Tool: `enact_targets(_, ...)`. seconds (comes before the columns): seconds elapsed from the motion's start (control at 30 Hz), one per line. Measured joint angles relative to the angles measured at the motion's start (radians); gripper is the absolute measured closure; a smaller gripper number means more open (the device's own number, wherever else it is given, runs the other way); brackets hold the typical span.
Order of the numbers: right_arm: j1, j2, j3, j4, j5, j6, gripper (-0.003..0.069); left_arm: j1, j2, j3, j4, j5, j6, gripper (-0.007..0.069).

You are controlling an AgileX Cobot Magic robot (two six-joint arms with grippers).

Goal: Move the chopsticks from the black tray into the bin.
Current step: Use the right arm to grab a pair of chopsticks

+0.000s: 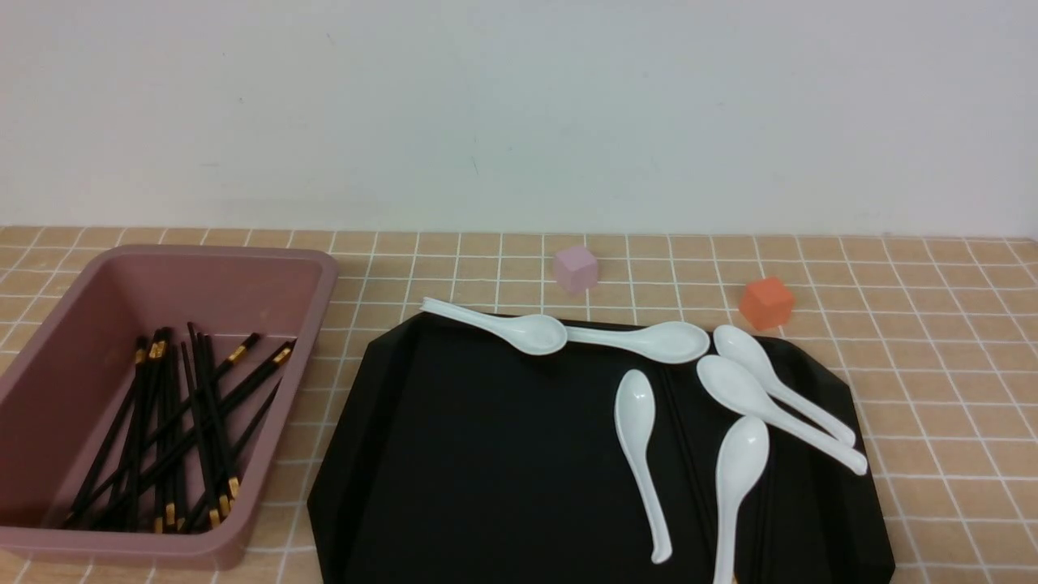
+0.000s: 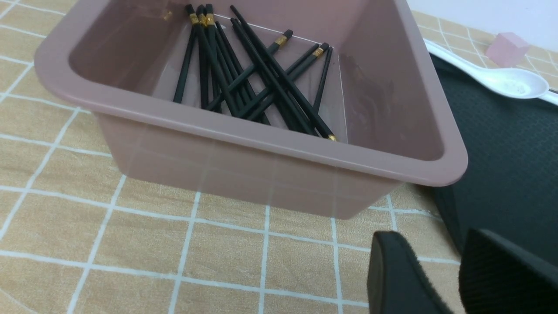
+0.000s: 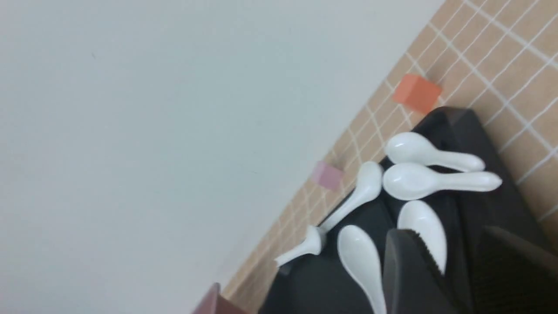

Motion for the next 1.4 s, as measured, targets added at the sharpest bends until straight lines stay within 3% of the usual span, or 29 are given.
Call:
enact_targets(0.1, 0.0, 0.0, -0.002, 0.009, 0.001, -0.007, 0.042, 0.0, 0.0, 0.0, 0.0, 0.0, 0.0, 0.0386)
enact_targets(0.17, 0.0, 0.0, -0.053, 0.008, 0.033, -0.075, 0.0435, 0.0, 0.0, 0.0, 0.0, 0.0, 0.0, 0.0386)
enact_targets(0.3, 0.0, 0.083, -0.273, -0.028, 0.1, -0.272, 0.0567, 0.0, 0.0, 0.0, 0.0, 0.0, 0.0, 0.0386)
enact_targets(0.4, 0.0, 0.291, -0.488, -0.061, 0.272, -0.438, 0.0664, 0.0, 0.0, 0.0, 0.0, 0.0, 0.0, 0.0386)
enact_targets(0.6, 0.0, 0.81, -0.775, 0.016, 0.777, -0.623, 0.064, 0.0, 0.0, 0.0, 0.0, 0.0, 0.0, 0.0386)
enact_targets(0.73, 0.058, 1.115, -0.894, 0.061, 0.842, -0.737, 0.059, 0.0, 0.0, 0.0, 0.0, 0.0, 0.0, 0.0386)
enact_targets(0.9, 0.231, 1.373, -1.033, -0.045, 0.815, -0.668, 0.0555, 0.0, 0.0, 0.0, 0.0, 0.0, 0.0, 0.0386)
enact_targets(1.03, 0.359, 1.671, -1.264, -0.242, 0.836, -0.524, 0.0497, 0.0, 0.0, 0.0, 0.0, 0.0, 0.0, 0.0386)
enact_targets(1.17, 0.383, 1.904, -1.427, -0.324, 0.965, -0.502, 0.0477, 0.0, 0.0, 0.0, 0.0, 0.0, 0.0, 0.0386)
enact_targets(1.4, 0.382, 1.977, -1.47, -0.358, 0.994, -0.502, 0.0475, 0.0, 0.0, 0.0, 0.0, 0.0, 0.0, 0.0386)
